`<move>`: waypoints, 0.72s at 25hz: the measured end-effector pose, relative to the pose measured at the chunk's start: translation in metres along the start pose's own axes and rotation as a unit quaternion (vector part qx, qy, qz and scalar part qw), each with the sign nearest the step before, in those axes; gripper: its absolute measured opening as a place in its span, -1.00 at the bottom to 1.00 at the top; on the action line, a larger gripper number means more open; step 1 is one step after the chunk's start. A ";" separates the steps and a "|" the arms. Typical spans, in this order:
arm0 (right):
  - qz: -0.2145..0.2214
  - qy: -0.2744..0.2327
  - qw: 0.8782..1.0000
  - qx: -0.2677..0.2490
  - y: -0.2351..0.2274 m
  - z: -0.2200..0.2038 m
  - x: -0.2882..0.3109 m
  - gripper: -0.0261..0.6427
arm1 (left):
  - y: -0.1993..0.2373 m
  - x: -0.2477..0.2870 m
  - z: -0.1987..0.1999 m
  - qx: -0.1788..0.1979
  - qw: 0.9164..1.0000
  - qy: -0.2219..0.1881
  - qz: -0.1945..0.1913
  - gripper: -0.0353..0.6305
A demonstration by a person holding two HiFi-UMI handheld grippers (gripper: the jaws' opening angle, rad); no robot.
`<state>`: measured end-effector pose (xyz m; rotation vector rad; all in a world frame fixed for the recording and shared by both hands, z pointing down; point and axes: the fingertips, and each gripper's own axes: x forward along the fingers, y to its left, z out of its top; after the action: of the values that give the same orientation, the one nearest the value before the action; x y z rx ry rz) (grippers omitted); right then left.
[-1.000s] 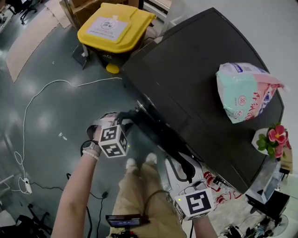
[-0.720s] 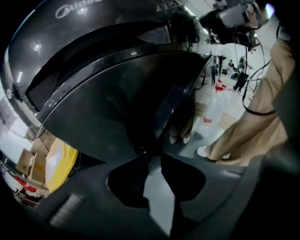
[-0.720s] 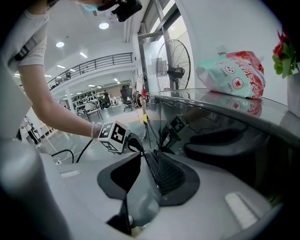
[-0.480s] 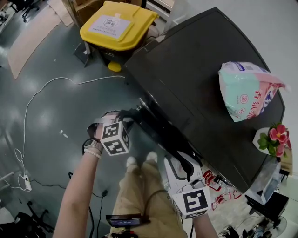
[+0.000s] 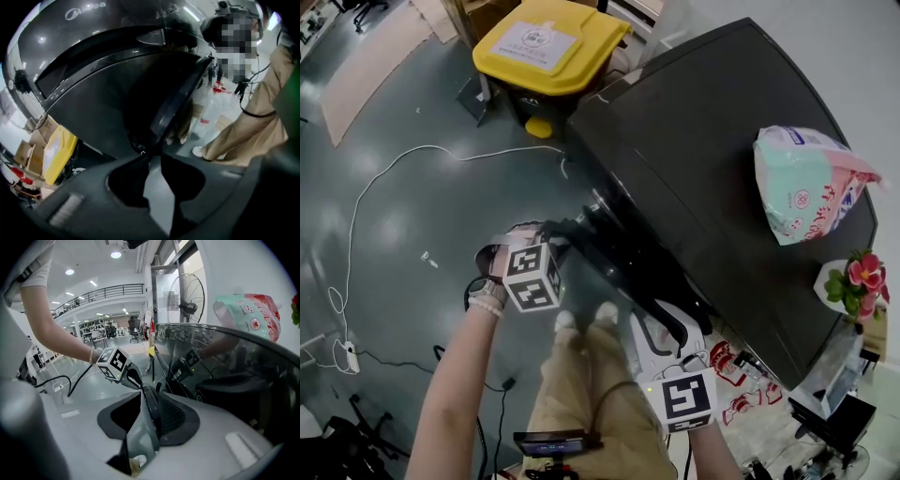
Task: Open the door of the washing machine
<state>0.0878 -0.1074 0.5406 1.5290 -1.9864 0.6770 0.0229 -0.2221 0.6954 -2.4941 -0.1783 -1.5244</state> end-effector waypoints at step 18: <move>0.048 0.050 0.995 -0.075 0.039 -0.030 0.018 -0.62 | -0.042 -0.056 -0.042 -0.212 0.975 -0.068 0.023 -0.74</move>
<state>0.0496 -0.0909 0.5719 1.2946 -1.9976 0.6136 -0.0480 -0.1914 0.6693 -2.9050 0.2057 -1.5037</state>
